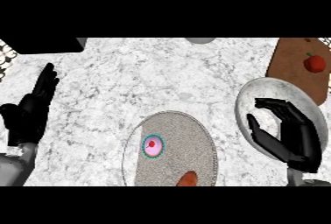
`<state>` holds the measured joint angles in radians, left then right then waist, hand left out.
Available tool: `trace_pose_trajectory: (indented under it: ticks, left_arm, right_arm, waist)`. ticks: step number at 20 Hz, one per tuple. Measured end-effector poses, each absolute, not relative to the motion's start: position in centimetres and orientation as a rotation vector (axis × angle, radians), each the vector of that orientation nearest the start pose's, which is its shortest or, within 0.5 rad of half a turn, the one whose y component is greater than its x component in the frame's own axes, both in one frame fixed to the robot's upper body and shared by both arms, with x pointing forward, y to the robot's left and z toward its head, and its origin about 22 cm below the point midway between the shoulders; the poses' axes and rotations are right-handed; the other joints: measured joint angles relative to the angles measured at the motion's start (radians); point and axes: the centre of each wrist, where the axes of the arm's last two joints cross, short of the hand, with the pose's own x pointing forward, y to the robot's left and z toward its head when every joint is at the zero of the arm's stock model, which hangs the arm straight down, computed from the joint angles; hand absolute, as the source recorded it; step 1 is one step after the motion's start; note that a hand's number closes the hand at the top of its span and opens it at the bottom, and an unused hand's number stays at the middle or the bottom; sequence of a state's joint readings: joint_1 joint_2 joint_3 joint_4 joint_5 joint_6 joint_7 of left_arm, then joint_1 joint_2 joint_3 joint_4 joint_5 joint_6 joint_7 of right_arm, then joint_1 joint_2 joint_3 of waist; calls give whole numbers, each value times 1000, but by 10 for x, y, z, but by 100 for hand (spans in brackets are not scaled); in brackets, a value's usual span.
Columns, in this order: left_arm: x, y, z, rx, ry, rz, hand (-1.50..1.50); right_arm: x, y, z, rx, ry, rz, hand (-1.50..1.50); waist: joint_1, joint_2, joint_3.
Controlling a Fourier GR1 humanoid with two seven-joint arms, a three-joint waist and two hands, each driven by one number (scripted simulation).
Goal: Pick the cupcake from the placemat and place it in the bowl
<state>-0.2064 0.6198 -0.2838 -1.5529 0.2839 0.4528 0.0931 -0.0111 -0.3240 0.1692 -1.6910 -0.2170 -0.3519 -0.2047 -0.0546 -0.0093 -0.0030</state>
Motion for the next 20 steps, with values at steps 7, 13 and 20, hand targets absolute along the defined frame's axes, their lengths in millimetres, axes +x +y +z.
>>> trace_pose_trajectory:
  ticks: [7, 13, 20]
  left_arm:
    - [280, 277, 75, 410, -1633, -148, 0]
    - [283, 272, 75, 410, -1645, -157, 0]
    - [288, 270, 80, 396, -1652, -172, 0]
  right_arm:
    - [166, -206, 3, -340, -1936, -6, -150]
    - [145, -195, 25, -426, -1830, 253, -150]
    - [150, -184, 57, -513, -1607, 546, -150]
  waist:
    - [28, 4, 2]
    - [44, 8, -1]
    - [63, 11, -4]
